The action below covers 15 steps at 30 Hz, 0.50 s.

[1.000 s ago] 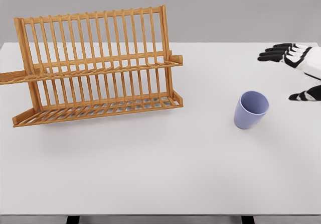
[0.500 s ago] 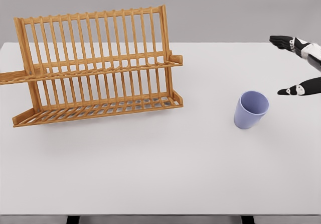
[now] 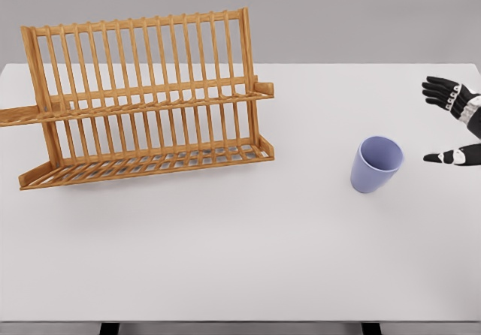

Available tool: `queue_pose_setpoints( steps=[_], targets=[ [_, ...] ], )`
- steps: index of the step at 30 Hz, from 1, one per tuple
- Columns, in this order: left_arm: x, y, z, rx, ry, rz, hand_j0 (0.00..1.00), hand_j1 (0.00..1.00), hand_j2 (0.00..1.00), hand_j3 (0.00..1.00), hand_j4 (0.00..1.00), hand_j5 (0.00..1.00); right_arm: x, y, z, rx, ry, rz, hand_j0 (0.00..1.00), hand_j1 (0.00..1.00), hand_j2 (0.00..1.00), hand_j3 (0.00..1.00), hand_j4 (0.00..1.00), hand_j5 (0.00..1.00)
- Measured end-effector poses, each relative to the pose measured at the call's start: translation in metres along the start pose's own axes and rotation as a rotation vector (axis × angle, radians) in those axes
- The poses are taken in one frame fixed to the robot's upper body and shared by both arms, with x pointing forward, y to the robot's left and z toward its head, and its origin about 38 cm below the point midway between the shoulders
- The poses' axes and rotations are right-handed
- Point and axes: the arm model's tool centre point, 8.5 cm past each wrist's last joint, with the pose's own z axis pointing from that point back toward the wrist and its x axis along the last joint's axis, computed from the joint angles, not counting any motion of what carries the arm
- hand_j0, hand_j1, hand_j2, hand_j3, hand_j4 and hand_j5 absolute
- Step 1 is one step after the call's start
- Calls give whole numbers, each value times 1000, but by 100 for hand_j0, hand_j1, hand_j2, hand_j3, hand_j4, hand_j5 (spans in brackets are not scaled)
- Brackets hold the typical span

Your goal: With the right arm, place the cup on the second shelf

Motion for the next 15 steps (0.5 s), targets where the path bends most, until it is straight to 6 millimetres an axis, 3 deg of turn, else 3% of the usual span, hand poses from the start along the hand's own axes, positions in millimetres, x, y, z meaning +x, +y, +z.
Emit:
queue_pose_setpoints(
  steps=[7,15],
  targets=[
    [0,0,0,0,0,0,100,100,100,100,100,100,-16,12,9,8,17,-14,100,100,100,100,100,100],
    [0,0,0,0,0,0,100,100,100,100,100,100,-34,31,2,25,30,-43,100,100,100,100,100,100]
  ],
)
